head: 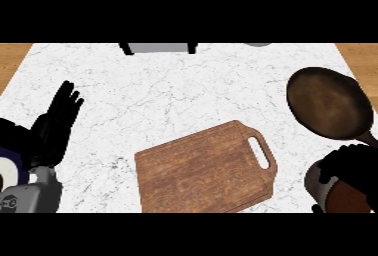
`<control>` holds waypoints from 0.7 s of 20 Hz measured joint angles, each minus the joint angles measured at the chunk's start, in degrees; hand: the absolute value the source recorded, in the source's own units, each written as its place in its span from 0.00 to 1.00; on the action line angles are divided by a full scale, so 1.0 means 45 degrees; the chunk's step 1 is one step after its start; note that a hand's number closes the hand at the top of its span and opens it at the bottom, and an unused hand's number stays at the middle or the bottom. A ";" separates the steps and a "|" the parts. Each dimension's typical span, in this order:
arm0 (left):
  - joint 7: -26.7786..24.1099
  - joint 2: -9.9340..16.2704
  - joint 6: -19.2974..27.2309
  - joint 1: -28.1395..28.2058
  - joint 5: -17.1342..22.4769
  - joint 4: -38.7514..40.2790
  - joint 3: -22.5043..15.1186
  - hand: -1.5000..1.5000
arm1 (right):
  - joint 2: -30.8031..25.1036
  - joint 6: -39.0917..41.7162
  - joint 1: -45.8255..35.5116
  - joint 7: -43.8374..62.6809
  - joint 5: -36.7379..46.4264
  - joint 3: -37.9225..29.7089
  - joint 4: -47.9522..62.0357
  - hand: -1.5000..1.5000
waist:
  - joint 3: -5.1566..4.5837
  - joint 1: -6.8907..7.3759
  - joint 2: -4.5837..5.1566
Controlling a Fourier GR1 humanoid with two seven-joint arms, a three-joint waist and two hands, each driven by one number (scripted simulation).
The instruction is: Pick the cupcake from the cutting board and place it in the pan
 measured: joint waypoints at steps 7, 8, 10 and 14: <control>0.0203 0.0088 -0.0253 -0.0199 0.0093 -0.0083 0.0044 0.50 | 0.0118 0.0762 -0.1343 0.0029 -0.2154 -0.2930 0.1502 1.00 | 0.0001 0.0346 0.0072; 0.0167 0.0046 -0.0290 -0.0069 0.0083 -0.0158 0.0003 0.50 | 0.0191 0.0667 -0.1541 -0.0089 -0.2208 -0.3148 0.1941 1.00 | 0.0002 0.0374 0.0076; 0.0270 -0.0022 -0.0228 -0.0058 0.0024 -0.0292 -0.0058 0.50 | 0.0056 0.0646 -0.2170 -0.0525 -0.2576 -0.3768 0.3142 1.00 | 0.0002 0.0423 0.0085; 0.0371 -0.0180 -0.0153 -0.0029 -0.0132 -0.0448 -0.0246 0.50 | -0.0246 0.0358 -0.3453 -0.1542 -0.2855 -0.4587 0.5796 1.00 | 0.0007 0.0507 0.0103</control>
